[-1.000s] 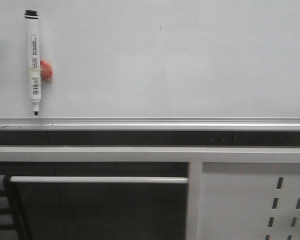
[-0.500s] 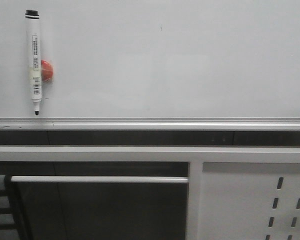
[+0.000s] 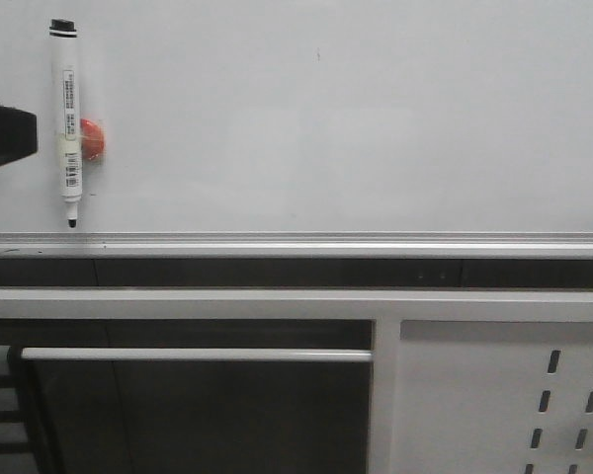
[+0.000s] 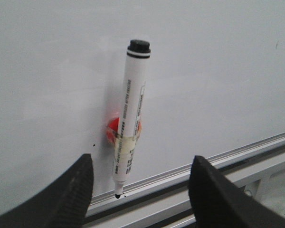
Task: Write number 1 on whiteboard
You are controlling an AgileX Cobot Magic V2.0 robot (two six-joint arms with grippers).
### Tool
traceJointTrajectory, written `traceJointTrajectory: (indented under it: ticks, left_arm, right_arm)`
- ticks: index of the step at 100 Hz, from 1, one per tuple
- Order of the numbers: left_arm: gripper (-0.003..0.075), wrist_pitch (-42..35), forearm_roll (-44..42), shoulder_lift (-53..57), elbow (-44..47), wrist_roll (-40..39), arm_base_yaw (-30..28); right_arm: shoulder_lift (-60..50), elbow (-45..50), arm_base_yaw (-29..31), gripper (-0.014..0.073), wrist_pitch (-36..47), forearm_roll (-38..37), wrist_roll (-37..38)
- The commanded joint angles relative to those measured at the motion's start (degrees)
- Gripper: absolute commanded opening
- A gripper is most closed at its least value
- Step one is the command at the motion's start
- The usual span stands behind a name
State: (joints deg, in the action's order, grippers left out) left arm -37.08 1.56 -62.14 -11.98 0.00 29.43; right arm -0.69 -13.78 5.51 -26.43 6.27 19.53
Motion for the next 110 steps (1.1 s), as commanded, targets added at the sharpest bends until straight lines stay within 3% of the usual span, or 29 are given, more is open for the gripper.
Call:
traceJointTrajectory:
  ticks: [1, 52, 110]
  left_arm:
    - [0.0411, -8.1, 0.5, -3.1, -1.3, 0.0, 0.5]
    - [0.0411, -32.1, 4.1, -21.2, -0.2, -0.3, 0.5]
    - [0.0410, -40.8, 5.0, -28.7, -1.0, -0.5, 1.6]
  right_arm:
    - [-0.9, -1.9, 0.2, -0.0071, 4.8, 0.0, -0.5]
    - [-0.9, -1.9, 0.2, -0.0071, 4.8, 0.0, -0.5]
    - [-0.9, -1.9, 0.2, -0.0071, 4.8, 0.0, -0.5]
